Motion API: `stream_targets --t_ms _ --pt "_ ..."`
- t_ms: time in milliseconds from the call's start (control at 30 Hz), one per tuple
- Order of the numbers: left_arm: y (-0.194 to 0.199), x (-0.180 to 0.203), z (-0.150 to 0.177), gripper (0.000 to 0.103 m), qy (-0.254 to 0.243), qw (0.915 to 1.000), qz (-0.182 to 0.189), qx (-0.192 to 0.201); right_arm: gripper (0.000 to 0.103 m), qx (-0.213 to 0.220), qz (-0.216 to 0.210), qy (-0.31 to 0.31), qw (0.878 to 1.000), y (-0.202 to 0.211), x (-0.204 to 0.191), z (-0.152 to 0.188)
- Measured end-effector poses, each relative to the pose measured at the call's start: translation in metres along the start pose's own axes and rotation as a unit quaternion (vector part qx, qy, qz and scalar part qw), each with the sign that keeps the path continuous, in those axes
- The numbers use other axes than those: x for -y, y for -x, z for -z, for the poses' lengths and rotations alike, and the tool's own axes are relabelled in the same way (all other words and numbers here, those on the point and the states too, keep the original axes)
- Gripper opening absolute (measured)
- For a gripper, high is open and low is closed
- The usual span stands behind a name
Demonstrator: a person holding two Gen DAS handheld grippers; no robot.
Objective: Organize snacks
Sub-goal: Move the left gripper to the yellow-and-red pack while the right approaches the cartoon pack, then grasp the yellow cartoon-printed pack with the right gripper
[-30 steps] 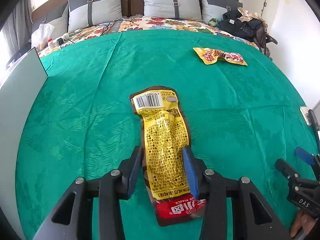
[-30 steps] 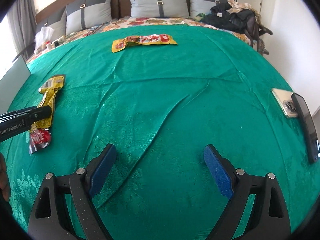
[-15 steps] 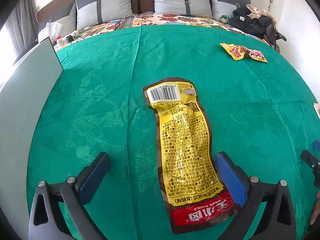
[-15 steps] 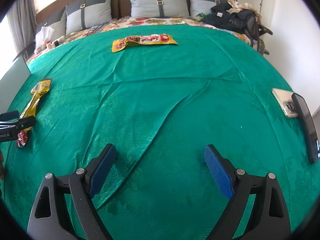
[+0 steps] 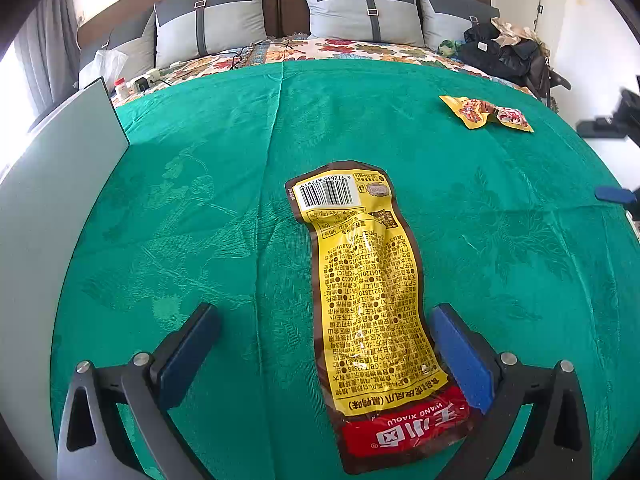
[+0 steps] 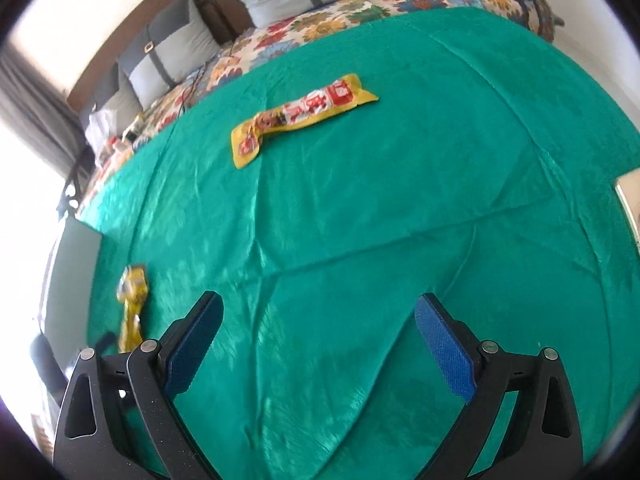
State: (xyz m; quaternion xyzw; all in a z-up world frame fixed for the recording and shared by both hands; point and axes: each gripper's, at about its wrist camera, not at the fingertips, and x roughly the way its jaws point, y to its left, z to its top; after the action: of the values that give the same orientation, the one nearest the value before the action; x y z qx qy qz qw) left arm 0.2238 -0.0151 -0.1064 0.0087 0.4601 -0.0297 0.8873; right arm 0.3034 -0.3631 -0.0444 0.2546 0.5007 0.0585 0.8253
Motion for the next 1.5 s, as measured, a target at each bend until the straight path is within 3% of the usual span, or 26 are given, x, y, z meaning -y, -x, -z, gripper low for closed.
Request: stream_targets --t_ms 67,167,267,333,433,467,500,567,667,800,900,967,1033,1067,1133,1233,1500 --pt "0.0 0.0 0.0 0.103 0.0 1.0 0.0 0.0 0.097 -0.01 -0.008 -0.065 0.998 -0.028 -0.005 -0.041" --pt "0.0 0.0 0.0 0.103 0.0 1.0 0.0 0.0 0.096 -0.001 0.02 -0.15 0.988 -0.068 -0.009 -0.083" --pt "0.0 0.0 0.0 0.103 0.0 1.0 0.0 0.0 0.098 0.018 0.056 -0.167 0.984 -0.096 -0.023 -0.105" --pt "0.0 0.001 -0.001 0.103 0.001 1.0 0.001 0.0 0.097 0.024 0.102 -0.133 0.986 -0.108 -0.041 -0.113" --pt "0.0 0.001 -0.001 0.103 0.001 1.0 0.0 0.0 0.094 0.003 0.183 -0.011 0.983 -0.125 -0.068 -0.115" --pt "0.0 0.001 -0.001 0.103 0.001 1.0 0.0 0.0 0.079 0.005 0.205 0.04 0.978 -0.126 -0.074 -0.11" --pt "0.0 0.001 0.0 0.103 0.001 1.0 0.0 0.0 0.058 0.006 0.192 0.073 0.979 -0.125 -0.077 -0.105" --pt "0.0 0.001 0.0 0.103 0.001 1.0 0.0 0.0 0.043 -0.012 0.174 0.117 0.978 -0.12 -0.079 -0.096" --pt "0.0 0.001 -0.001 0.103 0.001 1.0 0.0 0.0 0.032 -0.057 0.101 0.154 0.981 -0.108 -0.078 -0.077" --pt "0.0 0.001 -0.001 0.103 0.001 1.0 0.001 0.0 0.027 -0.126 0.018 0.232 0.964 -0.075 -0.083 -0.015" --pt "-0.001 0.001 -0.001 0.103 0.001 1.0 0.001 0.0 0.027 -0.149 -0.035 0.238 0.959 -0.042 -0.072 0.045" --pt "-0.001 0.001 -0.001 0.103 0.001 1.0 0.001 0.0 0.03 -0.128 -0.031 0.246 0.96 -0.024 -0.058 0.081" --pt "0.0 0.001 -0.001 0.103 0.001 1.0 0.001 0.0 0.054 -0.075 -0.001 0.278 0.958 -0.009 -0.046 0.112" --pt "-0.001 0.001 -0.001 0.103 0.001 1.0 0.001 0.0 0.08 -0.044 0.014 0.294 0.955 -0.003 -0.041 0.125" --pt "-0.001 0.001 -0.001 0.103 0.001 1.0 0.001 0.0 0.083 0.016 0.042 0.318 0.947 0.006 -0.032 0.146" --pt "-0.001 0.001 -0.001 0.103 0.001 1.0 0.001 0.0 0.082 0.056 0.046 0.32 0.945 0.016 -0.027 0.159" --pt "-0.001 0.001 -0.001 0.103 0.001 1.0 0.001 0.0 0.086 0.042 0.065 0.325 0.943 0.007 -0.032 0.159"
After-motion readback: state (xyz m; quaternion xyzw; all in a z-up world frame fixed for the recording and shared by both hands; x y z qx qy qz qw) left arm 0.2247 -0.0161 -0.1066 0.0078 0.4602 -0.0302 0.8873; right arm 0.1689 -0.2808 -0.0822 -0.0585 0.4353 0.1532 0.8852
